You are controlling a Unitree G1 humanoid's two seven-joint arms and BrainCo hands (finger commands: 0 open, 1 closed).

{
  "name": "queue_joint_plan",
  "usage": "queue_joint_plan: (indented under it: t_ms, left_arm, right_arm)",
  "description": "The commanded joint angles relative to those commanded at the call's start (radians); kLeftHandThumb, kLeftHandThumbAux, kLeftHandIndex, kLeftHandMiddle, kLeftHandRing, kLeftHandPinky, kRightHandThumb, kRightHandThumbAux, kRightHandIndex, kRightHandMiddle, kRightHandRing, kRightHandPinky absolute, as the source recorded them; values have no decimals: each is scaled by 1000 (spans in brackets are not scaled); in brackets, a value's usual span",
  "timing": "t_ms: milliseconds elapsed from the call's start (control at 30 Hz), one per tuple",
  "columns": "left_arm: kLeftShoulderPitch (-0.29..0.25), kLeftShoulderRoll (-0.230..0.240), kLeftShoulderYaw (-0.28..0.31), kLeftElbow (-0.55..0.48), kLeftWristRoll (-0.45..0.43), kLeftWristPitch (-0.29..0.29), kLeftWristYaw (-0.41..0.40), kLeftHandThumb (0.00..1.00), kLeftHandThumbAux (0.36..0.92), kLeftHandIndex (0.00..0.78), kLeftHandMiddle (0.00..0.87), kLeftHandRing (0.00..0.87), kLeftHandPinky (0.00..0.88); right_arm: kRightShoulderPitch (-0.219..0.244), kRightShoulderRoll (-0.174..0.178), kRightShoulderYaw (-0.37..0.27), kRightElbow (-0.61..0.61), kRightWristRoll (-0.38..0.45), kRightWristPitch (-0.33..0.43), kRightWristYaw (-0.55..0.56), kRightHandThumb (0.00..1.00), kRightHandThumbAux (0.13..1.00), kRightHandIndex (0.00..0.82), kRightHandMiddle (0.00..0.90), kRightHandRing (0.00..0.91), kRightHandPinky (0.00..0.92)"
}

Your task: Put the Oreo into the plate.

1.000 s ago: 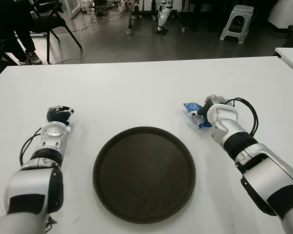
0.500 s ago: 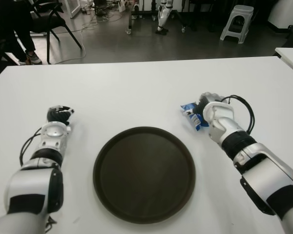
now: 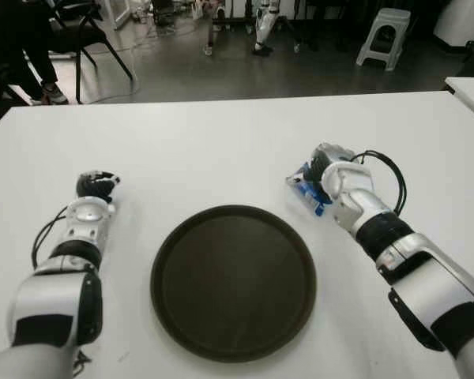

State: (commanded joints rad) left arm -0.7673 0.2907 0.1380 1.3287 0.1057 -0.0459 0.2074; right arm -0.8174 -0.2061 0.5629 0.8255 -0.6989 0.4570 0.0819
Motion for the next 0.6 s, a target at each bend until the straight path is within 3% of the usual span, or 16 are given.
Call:
queue_joint_plan:
  t_ms: [600]
  left_arm:
    - [4,2,-2,2,-1,-2,8,690,720,410,210,271,298]
  right_arm:
    - [-20,9,12,42,-9,6,9,0,468,442,0,0,5]
